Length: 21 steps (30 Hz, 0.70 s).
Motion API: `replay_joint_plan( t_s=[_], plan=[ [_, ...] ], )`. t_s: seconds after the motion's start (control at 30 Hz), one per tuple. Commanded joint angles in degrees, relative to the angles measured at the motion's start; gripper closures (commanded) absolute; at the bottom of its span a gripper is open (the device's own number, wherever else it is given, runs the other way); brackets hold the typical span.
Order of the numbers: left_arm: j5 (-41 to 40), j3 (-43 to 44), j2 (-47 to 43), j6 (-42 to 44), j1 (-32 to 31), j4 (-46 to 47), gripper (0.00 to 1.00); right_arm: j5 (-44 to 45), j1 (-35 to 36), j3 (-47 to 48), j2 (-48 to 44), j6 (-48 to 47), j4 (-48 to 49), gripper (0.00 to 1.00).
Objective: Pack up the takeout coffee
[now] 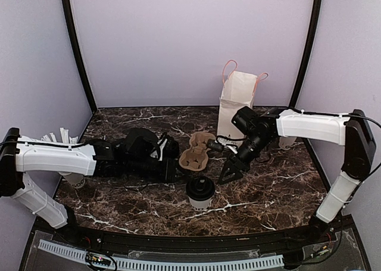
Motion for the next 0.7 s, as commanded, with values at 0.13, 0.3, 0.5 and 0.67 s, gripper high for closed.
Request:
replay_joint_plan(
  t_s=[0.13,0.3,0.5,0.67],
  plan=[
    [4.7,-0.1,1.8,-2.3,0.9,0.0,0.57,-10.3,1.4,-0.4,2.5,-1.7,-3.3,0.34],
    [5.1,-0.1,2.7,-2.3,1.0,1.5,0.59,-9.6,2.9,-0.1,3.5,-0.8,-2.2,0.37],
    [5.7,0.4,4.5,-2.1,1.0,2.3,0.61,-8.0,2.9,-0.4,3.8,0.5,-0.8,0.4],
    [5.8,0.4,5.5,-2.2,1.0,2.5,0.62,-6.8,3.0,0.0,5.2,1.3,0.1,0.43]
  ],
)
